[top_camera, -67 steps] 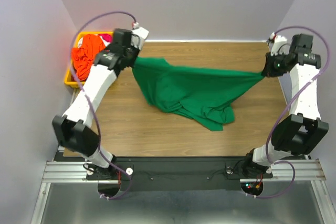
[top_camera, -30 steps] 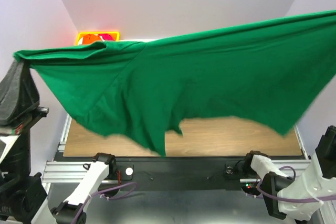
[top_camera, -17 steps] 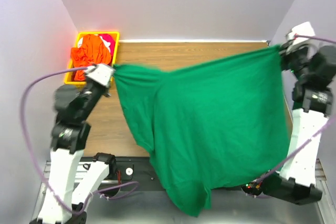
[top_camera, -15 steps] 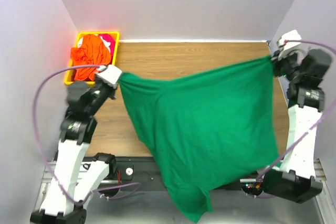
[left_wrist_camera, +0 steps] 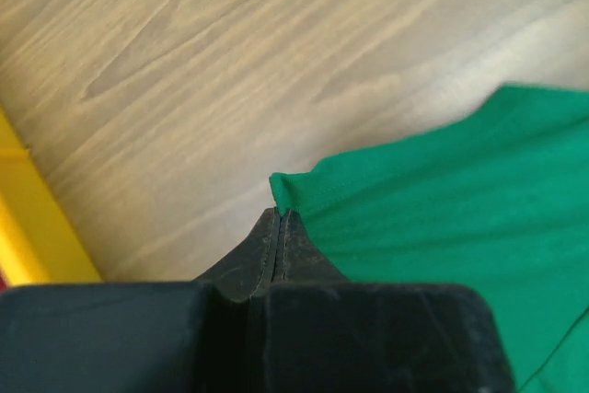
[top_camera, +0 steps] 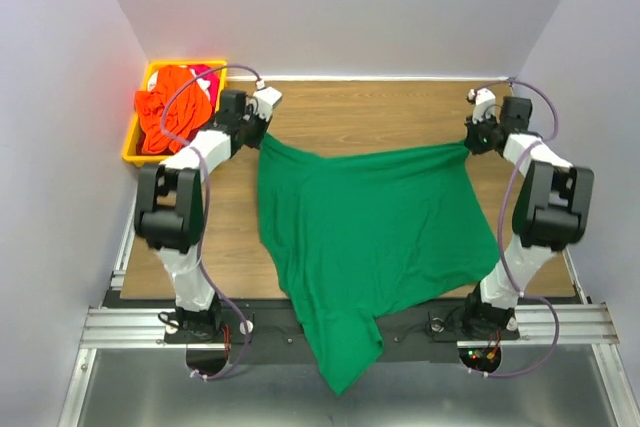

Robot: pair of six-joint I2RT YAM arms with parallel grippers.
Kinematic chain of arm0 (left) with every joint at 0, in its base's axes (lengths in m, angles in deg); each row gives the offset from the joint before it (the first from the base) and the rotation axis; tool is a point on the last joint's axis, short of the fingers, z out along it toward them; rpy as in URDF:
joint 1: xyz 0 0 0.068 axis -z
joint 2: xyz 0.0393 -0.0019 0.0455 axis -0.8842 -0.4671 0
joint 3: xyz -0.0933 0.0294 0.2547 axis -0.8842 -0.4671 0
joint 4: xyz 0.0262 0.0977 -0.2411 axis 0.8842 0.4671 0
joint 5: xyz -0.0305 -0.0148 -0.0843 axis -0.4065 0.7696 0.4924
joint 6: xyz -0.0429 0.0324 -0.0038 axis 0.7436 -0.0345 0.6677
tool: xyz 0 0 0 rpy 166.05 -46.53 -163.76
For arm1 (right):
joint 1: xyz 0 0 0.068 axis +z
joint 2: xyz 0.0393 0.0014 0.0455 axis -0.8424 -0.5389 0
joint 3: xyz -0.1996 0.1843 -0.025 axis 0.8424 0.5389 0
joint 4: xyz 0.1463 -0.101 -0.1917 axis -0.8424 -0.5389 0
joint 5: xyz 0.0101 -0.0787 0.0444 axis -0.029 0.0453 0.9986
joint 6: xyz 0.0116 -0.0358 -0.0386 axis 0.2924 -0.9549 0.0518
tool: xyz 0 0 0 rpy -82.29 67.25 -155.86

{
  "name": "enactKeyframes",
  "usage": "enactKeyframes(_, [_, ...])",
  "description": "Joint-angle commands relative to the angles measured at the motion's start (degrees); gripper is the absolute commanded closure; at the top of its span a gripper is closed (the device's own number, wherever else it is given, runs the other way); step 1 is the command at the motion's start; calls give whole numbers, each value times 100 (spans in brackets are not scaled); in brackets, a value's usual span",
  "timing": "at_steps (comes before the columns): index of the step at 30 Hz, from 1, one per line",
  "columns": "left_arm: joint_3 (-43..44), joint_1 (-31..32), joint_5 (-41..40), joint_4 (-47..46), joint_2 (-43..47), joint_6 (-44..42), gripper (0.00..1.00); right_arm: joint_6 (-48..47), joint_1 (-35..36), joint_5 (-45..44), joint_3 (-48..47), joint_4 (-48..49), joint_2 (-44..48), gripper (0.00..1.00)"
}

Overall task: Fold and stack the t-shirts
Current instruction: Flatten the tshirt out

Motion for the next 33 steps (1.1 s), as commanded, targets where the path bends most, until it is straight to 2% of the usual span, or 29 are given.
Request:
enactKeyframes(1, [1352,-53,-248,-74,-655,139,100,263,16,-682,-1159,798,-691,99])
enactKeyframes(6, [3048,-53,-406,707,-1912,78,100,333,25,-946,-1907,797,-1369,99])
enactKeyframes(9, [3463,-53,-503,770,-2203,51,100,421,16,-1043,-2083,780,-1589,100])
enactKeyframes(19, [3280,-53,-195,665,-2011,113,99,465,25,-1018,-2031,675,-1440,99])
enactKeyframes(20, [3376,-62,-222,726,-2046,157,95,465,33,-1070,-2083,596,-1466,94])
enactKeyframes(21, [3446,-53,-265,770,-2151,175,76,474,25,-1131,-2284,369,-1605,86])
enactKeyframes(22, [3543,-53,-353,831,-2204,210,69,500,25,-1227,-2399,263,-1659,77])
enactKeyframes(23, [3674,-79,-536,1023,-2257,245,65,570,25,-1350,-2487,174,-1712,54])
enactKeyframes(24, [3910,-106,-477,1147,-2301,306,57,545,25,-1569,-2671,-53,-1721,40])
enactKeyframes(27, [3800,-281,-196,1438,-2039,359,45,501,-36,-1755,-2726,-353,-1467,30])
enactKeyframes(29, [3327,-378,-91,1534,-1538,333,43,396,-107,-1755,-2699,-755,-1100,20])
enactKeyframes(33, [2369,-405,444,1745,-510,17,46,53,-116,-1616,-2314,-1617,-379,23])
